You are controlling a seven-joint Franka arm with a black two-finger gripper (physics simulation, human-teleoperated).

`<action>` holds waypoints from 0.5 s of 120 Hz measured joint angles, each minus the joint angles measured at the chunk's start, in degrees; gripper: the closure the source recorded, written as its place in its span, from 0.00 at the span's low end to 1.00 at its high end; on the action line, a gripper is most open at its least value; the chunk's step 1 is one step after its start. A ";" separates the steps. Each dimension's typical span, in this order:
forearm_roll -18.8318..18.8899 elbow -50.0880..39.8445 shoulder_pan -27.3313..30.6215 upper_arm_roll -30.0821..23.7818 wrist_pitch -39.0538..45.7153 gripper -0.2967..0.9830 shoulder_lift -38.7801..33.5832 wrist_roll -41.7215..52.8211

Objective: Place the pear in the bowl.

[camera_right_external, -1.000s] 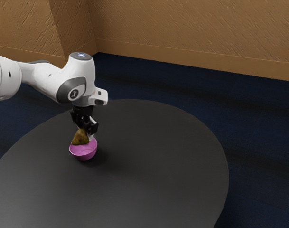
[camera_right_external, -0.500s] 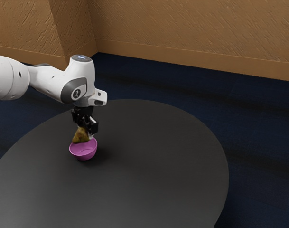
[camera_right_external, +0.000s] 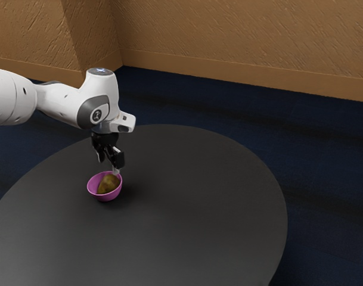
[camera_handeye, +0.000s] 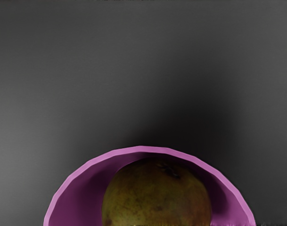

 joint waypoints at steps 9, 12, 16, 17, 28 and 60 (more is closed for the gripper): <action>-0.12 -0.01 -0.25 0.00 -0.16 0.27 -0.65 0.82; -0.39 -0.01 -0.52 0.00 -0.31 0.26 -1.50 1.06; -1.05 -0.01 -1.05 0.00 -0.90 0.26 -3.62 1.35; -1.26 -0.02 -1.25 0.01 -1.14 0.26 -4.36 1.42; -4.46 2.19 -4.94 0.57 -5.81 0.25 -12.82 1.76; -10.10 9.59 -21.65 3.61 -25.33 0.24 -24.03 -3.75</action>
